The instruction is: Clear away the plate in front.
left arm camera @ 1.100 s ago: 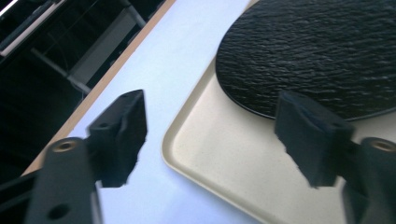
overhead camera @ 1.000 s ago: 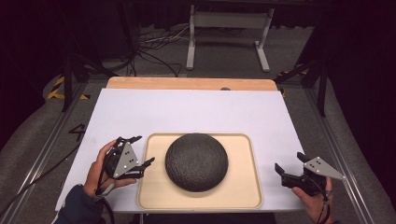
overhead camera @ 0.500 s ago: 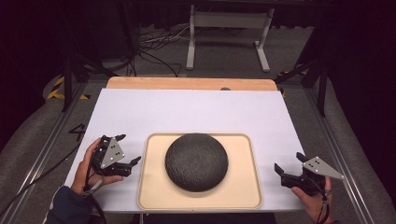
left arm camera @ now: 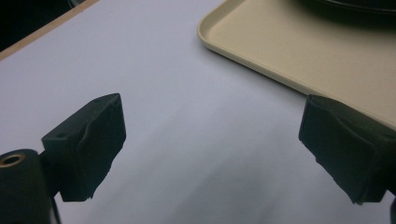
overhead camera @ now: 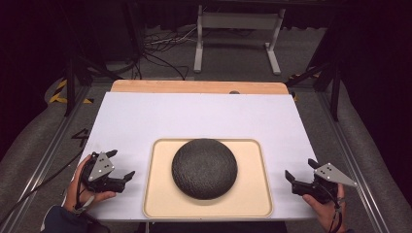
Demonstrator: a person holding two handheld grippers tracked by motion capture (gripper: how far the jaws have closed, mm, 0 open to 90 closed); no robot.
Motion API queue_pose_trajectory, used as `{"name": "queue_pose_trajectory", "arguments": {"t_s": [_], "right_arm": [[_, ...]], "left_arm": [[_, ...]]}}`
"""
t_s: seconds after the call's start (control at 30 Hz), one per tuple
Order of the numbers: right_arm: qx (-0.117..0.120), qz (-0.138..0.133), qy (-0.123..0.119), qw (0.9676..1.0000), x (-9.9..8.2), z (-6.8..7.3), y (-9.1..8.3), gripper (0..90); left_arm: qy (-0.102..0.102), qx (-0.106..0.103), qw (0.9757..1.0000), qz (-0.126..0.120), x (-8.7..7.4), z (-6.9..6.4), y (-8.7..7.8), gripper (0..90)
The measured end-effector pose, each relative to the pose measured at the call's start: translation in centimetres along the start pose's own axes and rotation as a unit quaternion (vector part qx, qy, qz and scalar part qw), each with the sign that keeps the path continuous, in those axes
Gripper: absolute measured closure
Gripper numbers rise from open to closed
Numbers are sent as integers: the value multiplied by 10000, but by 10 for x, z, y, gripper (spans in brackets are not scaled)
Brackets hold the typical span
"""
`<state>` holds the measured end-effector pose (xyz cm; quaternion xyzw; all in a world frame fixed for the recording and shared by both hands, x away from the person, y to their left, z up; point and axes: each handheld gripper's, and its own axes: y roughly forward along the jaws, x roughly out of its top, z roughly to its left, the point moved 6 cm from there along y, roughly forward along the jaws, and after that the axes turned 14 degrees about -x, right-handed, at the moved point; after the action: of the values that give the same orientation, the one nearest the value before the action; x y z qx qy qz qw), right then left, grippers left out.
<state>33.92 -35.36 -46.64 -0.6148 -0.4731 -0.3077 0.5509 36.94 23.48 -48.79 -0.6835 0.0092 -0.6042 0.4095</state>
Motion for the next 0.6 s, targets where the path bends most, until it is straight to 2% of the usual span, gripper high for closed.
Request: {"name": "queue_pose_trajectory", "arguments": {"t_s": [0.07,0.13,0.3,0.6], "right_arm": [[2,8,-5,10000,0,0,0,71],[10,17,-22,10000,0,1,0,71],[7,21,-24,10000,0,2,1,71],[21,16,-24,10000,0,2,1,71]], "left_arm": [[-190,-77,9996,-173,-3,1,-4,74],[-293,-173,9991,-262,-6,1,-6,63],[-304,-193,9988,-325,-8,1,-7,51],[-226,-103,9994,-251,-6,1,-6,49]]}}
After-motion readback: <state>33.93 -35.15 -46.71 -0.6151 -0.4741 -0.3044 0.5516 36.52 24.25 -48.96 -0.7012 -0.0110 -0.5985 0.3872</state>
